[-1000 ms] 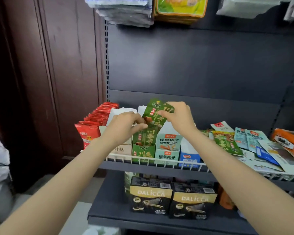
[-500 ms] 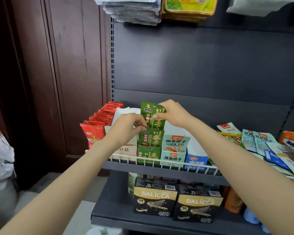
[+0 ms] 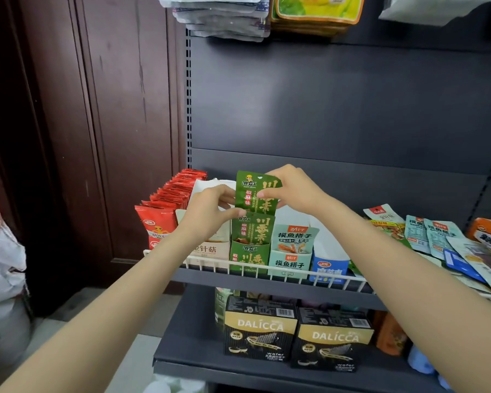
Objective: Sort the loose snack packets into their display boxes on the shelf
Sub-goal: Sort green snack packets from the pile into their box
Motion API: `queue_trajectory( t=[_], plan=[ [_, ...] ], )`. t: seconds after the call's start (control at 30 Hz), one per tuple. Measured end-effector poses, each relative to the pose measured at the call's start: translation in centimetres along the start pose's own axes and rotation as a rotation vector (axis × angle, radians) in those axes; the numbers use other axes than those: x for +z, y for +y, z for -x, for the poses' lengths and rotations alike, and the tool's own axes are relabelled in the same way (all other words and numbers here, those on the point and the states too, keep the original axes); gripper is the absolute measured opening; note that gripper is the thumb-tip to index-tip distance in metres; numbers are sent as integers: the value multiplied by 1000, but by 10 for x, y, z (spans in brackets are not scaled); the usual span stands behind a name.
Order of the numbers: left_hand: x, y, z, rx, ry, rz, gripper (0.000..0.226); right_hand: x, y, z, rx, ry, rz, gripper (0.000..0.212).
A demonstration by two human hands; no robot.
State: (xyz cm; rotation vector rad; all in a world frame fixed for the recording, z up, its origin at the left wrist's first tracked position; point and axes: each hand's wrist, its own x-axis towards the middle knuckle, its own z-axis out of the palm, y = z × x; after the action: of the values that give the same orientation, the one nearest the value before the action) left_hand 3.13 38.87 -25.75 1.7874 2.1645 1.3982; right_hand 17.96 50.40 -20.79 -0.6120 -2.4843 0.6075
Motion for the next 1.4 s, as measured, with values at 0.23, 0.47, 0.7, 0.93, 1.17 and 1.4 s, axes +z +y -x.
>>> queue_trajectory(
  t=[0.23,0.47,0.7,0.93,1.17,1.4],
  plan=[
    [3,-3,0,-3,13,-63,18,10,8,2,48,-71,-3,19],
    [2,-1,1,23,9,-81,11,17,11,7,149,-322,2,44],
    [2,-2,3,31,-36,-108,14,16,8,11,227,-369,22,51],
    [16,25,4,129,-37,-212,23,-12,19,38,165,-26,-169,39],
    [96,124,4,386,-135,-127,20,-50,103,96,299,392,-139,25],
    [223,188,-15,141,-453,-90,22,-80,202,150,595,385,86,24]
  ],
)
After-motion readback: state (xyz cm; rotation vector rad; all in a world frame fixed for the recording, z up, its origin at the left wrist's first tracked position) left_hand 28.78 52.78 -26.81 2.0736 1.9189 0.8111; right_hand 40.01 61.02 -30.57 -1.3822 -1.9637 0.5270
